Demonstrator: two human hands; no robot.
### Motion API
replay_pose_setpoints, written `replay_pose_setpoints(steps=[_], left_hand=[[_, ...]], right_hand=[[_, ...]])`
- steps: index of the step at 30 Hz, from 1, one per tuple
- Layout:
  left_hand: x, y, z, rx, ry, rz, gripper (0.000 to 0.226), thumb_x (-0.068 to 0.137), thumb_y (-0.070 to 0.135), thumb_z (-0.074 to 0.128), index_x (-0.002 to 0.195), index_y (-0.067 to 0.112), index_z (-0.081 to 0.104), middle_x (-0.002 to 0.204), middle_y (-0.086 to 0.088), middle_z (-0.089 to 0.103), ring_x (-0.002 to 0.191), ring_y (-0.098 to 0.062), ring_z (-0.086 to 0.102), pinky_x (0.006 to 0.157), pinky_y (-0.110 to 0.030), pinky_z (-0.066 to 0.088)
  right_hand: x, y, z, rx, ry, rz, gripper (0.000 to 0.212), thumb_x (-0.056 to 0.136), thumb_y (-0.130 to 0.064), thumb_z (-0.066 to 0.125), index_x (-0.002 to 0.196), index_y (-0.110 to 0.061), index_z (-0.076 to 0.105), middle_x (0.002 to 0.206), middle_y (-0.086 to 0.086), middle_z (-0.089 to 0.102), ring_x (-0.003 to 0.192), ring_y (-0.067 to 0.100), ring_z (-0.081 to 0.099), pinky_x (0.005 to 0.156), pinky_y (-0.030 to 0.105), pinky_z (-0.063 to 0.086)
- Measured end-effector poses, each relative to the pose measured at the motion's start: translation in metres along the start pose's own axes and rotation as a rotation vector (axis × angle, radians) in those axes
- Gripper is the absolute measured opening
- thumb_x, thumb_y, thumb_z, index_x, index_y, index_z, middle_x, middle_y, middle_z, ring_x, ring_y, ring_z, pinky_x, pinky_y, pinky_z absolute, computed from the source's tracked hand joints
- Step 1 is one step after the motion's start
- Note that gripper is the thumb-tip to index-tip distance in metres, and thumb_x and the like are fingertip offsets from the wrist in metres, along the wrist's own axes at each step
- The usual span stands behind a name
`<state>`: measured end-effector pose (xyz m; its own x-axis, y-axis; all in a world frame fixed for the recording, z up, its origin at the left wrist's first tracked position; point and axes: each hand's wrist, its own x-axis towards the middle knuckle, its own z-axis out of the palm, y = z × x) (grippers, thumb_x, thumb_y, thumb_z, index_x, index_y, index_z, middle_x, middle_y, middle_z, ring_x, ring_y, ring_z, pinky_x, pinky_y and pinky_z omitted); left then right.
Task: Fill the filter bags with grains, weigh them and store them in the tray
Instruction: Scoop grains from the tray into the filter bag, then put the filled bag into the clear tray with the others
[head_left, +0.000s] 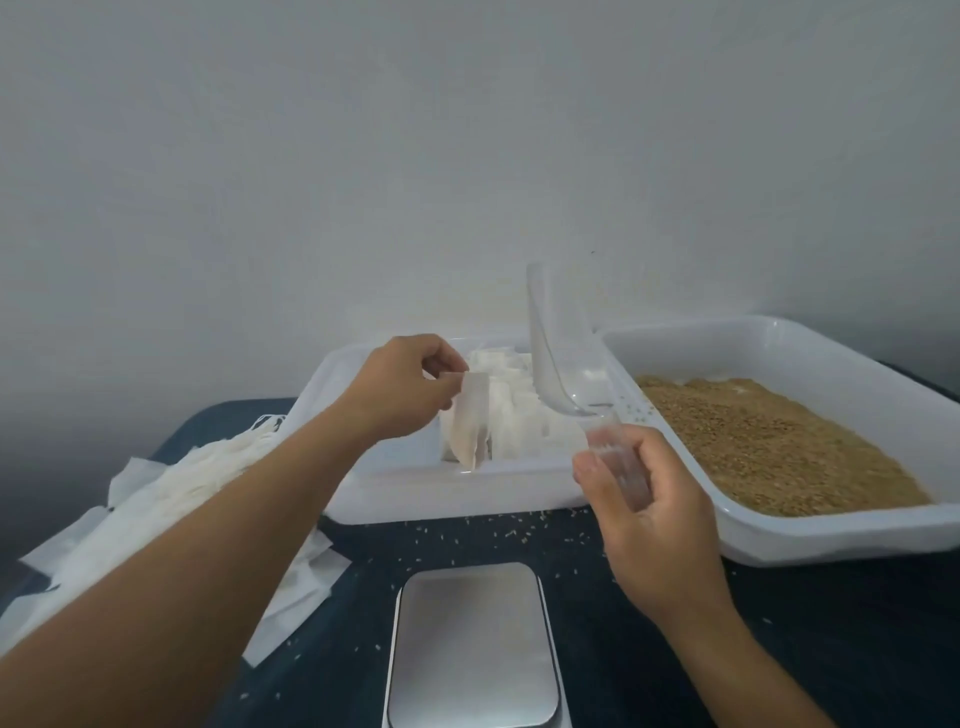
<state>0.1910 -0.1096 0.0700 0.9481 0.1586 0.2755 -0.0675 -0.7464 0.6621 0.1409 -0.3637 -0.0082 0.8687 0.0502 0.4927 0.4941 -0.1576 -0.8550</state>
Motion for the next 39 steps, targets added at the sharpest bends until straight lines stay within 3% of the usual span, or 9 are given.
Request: replay_pose_setpoints(steps=[3,10,15,18,22,26,30,32,39], left_hand=[[0.013,-0.009,0.017,0.010,-0.060,-0.051,0.006,0.095,0.022,0.065,0.091,0.024,0.069,0.085,0.008,0.072,0.066,0.001,0.070,0.066,-0.024,0.053],[0.029,-0.023,0.034,0.030,-0.085,-0.127,0.007,0.095,0.022,0.063,0.091,0.022,0.068,0.087,0.007,0.071,0.063,0.001,0.070,0.061,-0.021,0.052],[0.033,-0.027,0.046,0.039,-0.128,-0.212,0.013,0.096,0.015,0.060,0.085,0.018,0.066,0.087,0.009,0.068,0.069,-0.005,0.070,0.061,-0.022,0.052],[0.037,-0.029,0.047,-0.032,-0.156,-0.278,0.011,0.098,0.016,0.061,0.089,0.013,0.067,0.094,0.007,0.067,0.072,-0.007,0.070,0.057,-0.020,0.050],[0.040,-0.034,0.042,-0.072,-0.228,-0.286,0.010,0.098,0.020,0.062,0.095,0.014,0.069,0.097,0.008,0.069,0.060,0.000,0.069,0.052,-0.016,0.049],[0.046,-0.042,0.042,0.008,-0.246,-0.317,0.013,0.100,0.019,0.059,0.097,0.009,0.069,0.098,0.006,0.067,0.073,-0.006,0.070,0.055,-0.018,0.050],[0.049,-0.054,0.045,0.116,-0.224,-0.347,0.016,0.100,0.016,0.055,0.094,0.005,0.066,0.098,-0.008,0.070,0.081,-0.014,0.071,0.061,-0.023,0.054],[0.050,-0.057,0.046,0.135,-0.199,-0.342,0.014,0.099,0.014,0.056,0.089,0.010,0.066,0.097,-0.011,0.072,0.088,-0.021,0.071,0.063,-0.025,0.055],[0.056,-0.057,0.055,0.081,-0.170,-0.301,0.008,0.095,0.015,0.061,0.089,0.017,0.065,0.093,-0.004,0.074,0.078,-0.015,0.071,0.073,-0.027,0.059]], right_hand=[[0.001,0.003,-0.001,0.003,-0.003,0.008,0.028,0.086,-0.065,0.061,0.101,-0.041,0.062,0.098,-0.001,0.069,0.094,0.018,0.065,0.066,0.019,0.054],[0.003,0.006,-0.003,0.010,0.019,0.012,0.030,0.088,-0.064,0.061,0.102,-0.038,0.062,0.093,0.001,0.071,0.086,0.020,0.069,0.073,0.034,0.056],[0.002,0.005,-0.003,0.005,0.012,0.022,0.025,0.089,-0.061,0.061,0.100,-0.039,0.062,0.094,-0.001,0.071,0.087,0.016,0.069,0.074,0.033,0.056],[0.003,0.005,-0.004,-0.003,0.021,0.021,0.024,0.091,-0.058,0.062,0.099,-0.035,0.063,0.086,-0.003,0.070,0.081,0.015,0.069,0.070,0.036,0.056],[0.003,0.002,-0.005,0.001,0.024,0.013,0.024,0.092,-0.054,0.063,0.098,-0.031,0.063,0.078,-0.006,0.066,0.071,0.013,0.064,0.065,0.035,0.054],[0.002,0.000,-0.003,0.002,0.018,0.009,0.028,0.091,-0.057,0.062,0.097,-0.030,0.062,0.078,-0.003,0.066,0.070,0.016,0.064,0.064,0.036,0.053],[0.004,0.001,-0.004,-0.002,0.026,0.016,0.026,0.091,-0.056,0.063,0.097,-0.031,0.062,0.082,-0.005,0.067,0.073,0.014,0.065,0.065,0.032,0.054],[0.003,0.002,-0.005,-0.007,0.024,0.017,0.027,0.091,-0.057,0.063,0.097,-0.031,0.062,0.081,-0.006,0.068,0.072,0.012,0.065,0.063,0.029,0.054],[0.002,0.003,-0.002,-0.036,-0.011,0.038,0.030,0.089,-0.062,0.061,0.097,-0.033,0.062,0.081,-0.009,0.069,0.071,0.010,0.066,0.062,0.027,0.055]])
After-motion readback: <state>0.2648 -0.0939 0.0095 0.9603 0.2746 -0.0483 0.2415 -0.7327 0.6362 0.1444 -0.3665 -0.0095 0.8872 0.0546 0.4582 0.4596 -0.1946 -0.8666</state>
